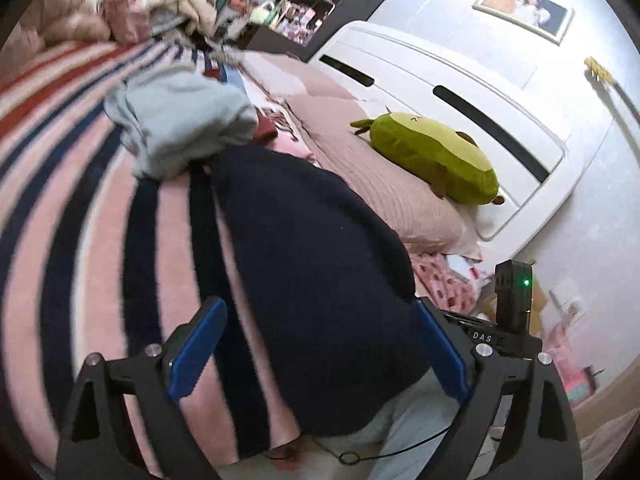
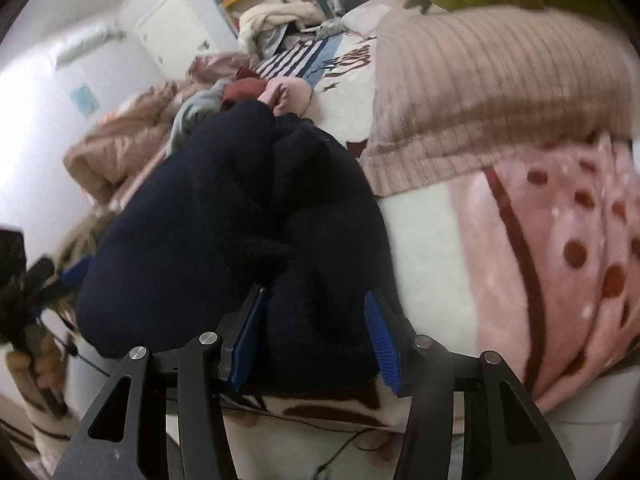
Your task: Fold small clothes
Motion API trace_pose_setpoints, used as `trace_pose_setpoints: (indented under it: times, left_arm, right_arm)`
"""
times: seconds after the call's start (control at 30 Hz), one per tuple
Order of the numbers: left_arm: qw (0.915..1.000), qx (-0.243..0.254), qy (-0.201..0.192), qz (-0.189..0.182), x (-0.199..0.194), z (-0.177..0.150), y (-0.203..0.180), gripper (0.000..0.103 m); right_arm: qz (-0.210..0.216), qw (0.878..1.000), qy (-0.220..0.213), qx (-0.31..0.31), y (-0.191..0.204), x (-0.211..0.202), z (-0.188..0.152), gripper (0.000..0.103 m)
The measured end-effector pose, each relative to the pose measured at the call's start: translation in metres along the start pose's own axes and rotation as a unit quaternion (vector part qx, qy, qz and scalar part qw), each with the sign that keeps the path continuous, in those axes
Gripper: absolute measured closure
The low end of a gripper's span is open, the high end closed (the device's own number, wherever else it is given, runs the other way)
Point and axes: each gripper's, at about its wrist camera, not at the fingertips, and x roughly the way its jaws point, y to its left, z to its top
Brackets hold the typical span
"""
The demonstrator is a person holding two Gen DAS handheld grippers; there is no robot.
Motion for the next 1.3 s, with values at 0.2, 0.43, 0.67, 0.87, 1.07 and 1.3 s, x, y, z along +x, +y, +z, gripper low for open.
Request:
trace_pose_setpoints:
  times: [0.2, 0.43, 0.67, 0.87, 1.07, 1.3]
  left_arm:
    - [0.9985, 0.005, 0.054, 0.011, 0.031, 0.013, 0.012, 0.012]
    - [0.9976, -0.001, 0.064, -0.027, 0.044, 0.014, 0.013, 0.012]
    - [0.9940, 0.029, 0.064, -0.084, 0.044, 0.028, -0.007, 0.011]
    - [0.9891, -0.027, 0.116, -0.087, 0.054, 0.048, 0.042, 0.007]
    - [0.9666, -0.106, 0.154, -0.175, 0.094, 0.039, 0.070, 0.013]
    - [0.9715, -0.110, 0.132, -0.164, 0.099, 0.036, 0.059, 0.064]
  right_arm:
    - [0.051, 0.996, -0.019, -0.069, 0.028, -0.022, 0.062, 0.037]
    - [0.079, 0.989, 0.070, -0.099, 0.042, 0.049, 0.091, 0.087]
    - [0.062, 0.994, 0.083, -0.039, -0.015, 0.035, 0.057, 0.087]
    - [0.026, 0.990, 0.127, -0.059, -0.017, 0.039, 0.059, 0.027]
    - [0.109, 0.971, 0.198, -0.076, -0.035, 0.059, 0.070, 0.010]
    - [0.236, 0.945, 0.218, -0.071, -0.021, 0.081, 0.078, 0.020]
